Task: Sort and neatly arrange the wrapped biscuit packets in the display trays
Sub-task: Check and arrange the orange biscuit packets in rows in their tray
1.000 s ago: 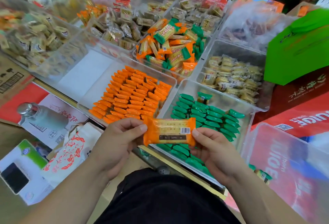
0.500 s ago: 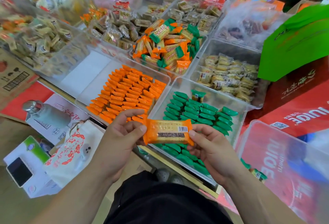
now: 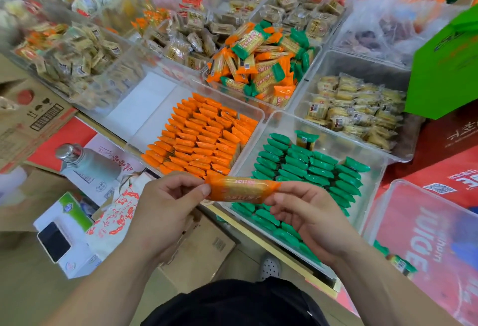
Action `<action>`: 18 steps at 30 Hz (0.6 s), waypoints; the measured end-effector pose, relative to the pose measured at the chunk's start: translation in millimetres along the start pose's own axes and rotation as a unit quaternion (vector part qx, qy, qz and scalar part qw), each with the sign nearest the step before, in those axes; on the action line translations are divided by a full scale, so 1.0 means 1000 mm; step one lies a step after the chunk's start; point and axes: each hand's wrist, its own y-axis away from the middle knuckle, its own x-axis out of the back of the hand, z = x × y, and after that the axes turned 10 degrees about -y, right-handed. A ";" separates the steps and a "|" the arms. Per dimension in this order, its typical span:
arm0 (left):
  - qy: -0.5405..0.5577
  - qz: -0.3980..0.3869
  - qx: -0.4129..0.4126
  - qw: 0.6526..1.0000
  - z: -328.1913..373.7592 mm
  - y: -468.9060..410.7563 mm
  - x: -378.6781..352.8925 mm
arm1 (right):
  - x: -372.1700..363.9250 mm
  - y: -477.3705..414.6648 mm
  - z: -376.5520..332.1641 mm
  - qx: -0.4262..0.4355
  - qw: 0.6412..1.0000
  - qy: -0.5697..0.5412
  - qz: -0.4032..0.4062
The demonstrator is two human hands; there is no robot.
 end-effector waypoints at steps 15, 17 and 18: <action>0.046 -0.116 0.049 0.991 -0.060 -0.033 0.125 | -0.128 -0.011 0.086 0.055 0.983 0.093 0.148; 0.061 -0.147 0.057 0.986 -0.069 -0.040 0.155 | -0.159 -0.008 0.105 0.060 0.983 0.061 0.164; 0.071 -0.162 0.062 0.982 -0.073 -0.043 0.170 | -0.172 -0.007 0.115 0.069 0.981 0.053 0.171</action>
